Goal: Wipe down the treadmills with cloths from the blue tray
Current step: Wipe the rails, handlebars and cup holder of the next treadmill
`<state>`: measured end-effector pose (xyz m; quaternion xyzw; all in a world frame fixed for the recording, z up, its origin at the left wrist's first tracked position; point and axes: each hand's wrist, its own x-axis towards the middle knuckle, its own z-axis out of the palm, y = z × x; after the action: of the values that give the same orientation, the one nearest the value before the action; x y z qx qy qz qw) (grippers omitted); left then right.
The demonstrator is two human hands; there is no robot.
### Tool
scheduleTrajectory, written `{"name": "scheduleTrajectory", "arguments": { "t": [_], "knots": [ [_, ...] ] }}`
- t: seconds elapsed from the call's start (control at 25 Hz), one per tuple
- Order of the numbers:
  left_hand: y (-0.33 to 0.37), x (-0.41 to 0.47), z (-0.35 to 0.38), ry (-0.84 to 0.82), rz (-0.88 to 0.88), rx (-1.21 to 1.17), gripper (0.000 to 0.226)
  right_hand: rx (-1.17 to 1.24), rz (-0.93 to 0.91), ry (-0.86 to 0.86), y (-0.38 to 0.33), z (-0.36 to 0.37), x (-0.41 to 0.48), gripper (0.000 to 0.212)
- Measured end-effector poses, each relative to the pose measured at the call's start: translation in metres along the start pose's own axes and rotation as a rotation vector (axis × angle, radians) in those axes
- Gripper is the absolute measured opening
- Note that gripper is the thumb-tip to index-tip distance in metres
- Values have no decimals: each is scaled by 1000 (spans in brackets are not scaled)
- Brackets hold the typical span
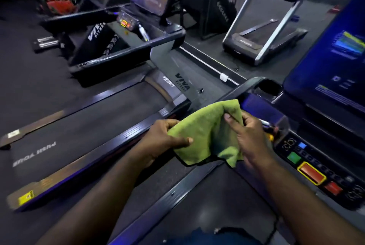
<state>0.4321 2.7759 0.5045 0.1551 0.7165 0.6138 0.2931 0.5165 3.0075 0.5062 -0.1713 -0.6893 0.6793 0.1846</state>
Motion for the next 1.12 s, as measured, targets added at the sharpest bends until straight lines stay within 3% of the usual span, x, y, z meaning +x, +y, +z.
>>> {"name": "scheduleTrajectory", "arguments": {
  "t": [0.08,0.16,0.24,0.32,0.36,0.44,0.52,0.6,0.64,0.72,0.8,0.96,1.12],
  "knots": [
    [0,-3,-11,-1,-1,138,19,-141,-85,-18,-4,12,5,7],
    [2,-9,-14,79,8,119,10,-338,-208,-88,-8,22,8,8],
    [2,-19,-12,166,14,-79,35,-452,-307,-198,-13,42,5,19],
    [10,-29,-7,230,-14,-288,68,-542,-424,-375,-10,68,-12,48],
    [14,-34,-6,272,-15,-351,72,-571,-474,-495,-8,77,-23,65],
    [21,-46,-7,481,2,-295,49,-514,-534,-690,-3,85,-36,79],
    [20,-62,-11,651,-39,-231,26,-377,-596,-728,4,86,-25,60],
    [9,-81,-12,694,-78,-250,26,-288,-641,-723,10,92,-5,45],
    [4,-90,-11,689,-83,-281,29,-315,-670,-768,11,98,4,57],
    [-4,-107,-7,666,-89,-376,32,-355,-700,-1056,16,111,8,92],
    [-16,-120,-8,711,-124,-412,31,-371,-679,-1294,23,123,-7,100],
    [-57,-130,-25,867,-258,-396,45,-736,-715,-1199,49,143,-26,103],
    [-103,-127,-60,1044,-269,-574,19,-758,-442,-920,58,172,-9,99]
  ]
}}
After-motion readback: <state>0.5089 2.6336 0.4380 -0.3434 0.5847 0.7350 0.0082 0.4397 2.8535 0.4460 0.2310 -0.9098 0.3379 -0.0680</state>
